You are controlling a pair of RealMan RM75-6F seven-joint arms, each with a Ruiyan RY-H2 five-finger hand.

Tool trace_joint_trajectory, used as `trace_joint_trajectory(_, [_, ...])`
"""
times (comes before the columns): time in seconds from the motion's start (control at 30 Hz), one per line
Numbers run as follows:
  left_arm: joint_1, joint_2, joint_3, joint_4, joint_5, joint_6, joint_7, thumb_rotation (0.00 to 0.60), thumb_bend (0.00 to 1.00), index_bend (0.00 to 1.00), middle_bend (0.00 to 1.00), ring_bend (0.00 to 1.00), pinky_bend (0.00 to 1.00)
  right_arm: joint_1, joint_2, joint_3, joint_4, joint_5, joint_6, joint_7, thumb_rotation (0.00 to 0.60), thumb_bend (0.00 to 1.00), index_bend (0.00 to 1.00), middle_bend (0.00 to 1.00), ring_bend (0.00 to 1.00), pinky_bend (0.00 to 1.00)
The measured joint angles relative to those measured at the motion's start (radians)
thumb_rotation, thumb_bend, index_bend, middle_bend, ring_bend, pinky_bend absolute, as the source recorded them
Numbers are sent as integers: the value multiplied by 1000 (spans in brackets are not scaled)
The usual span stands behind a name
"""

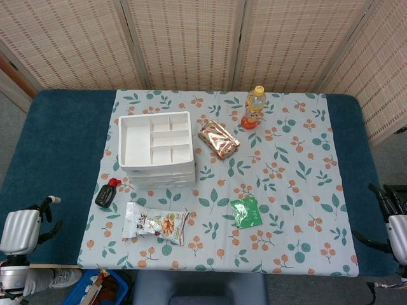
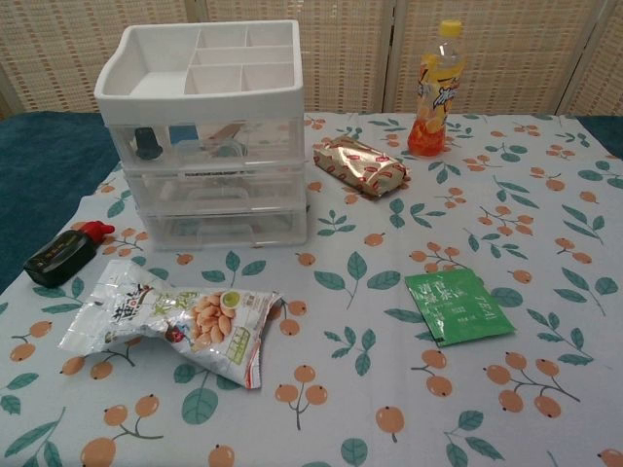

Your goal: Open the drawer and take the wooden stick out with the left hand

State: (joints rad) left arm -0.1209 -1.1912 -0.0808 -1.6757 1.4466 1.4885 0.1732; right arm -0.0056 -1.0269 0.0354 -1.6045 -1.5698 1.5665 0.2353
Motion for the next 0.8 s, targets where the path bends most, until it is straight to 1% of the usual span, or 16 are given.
trace_joint_trajectory(0.27, [-2, -3, 2, -2, 7, -2, -22, 600, 260, 349, 645, 602, 702, 1, 3, 1, -6, -7, 8, -4, 600, 120, 0, 131, 84, 133])
trace_joint_trajectory(0.4, [-8, 4, 5, -18, 15, -17, -74, 600, 260, 353, 645, 606, 710, -1, 6, 4, -11, -11, 19, -9, 600, 120, 0, 131, 84, 133])
trace_joint_trajectory(0.6, [-34, 15, 13, -54, 48, -63, -229, 600, 260, 357, 646, 646, 796, 3, 8, 7, -16, -13, 17, -13, 600, 121, 0, 131, 84, 133])
trace_joint_trajectory(0.7, [-59, 18, 19, -77, 74, -102, -315, 600, 260, 356, 650, 686, 868, 7, 9, 8, -17, -15, 14, -15, 600, 120, 0, 131, 84, 133])
trace_joint_trajectory(0.73, [-68, 19, 22, -85, 82, -118, -340, 600, 260, 353, 657, 701, 907, 8, 10, 8, -18, -16, 14, -16, 600, 121, 0, 131, 84, 133])
trace_joint_trajectory(0.8, [-94, 22, 28, -104, 98, -163, -399, 600, 260, 340, 670, 718, 961, 9, 11, 9, -20, -16, 14, -17, 600, 120, 0, 131, 84, 133])
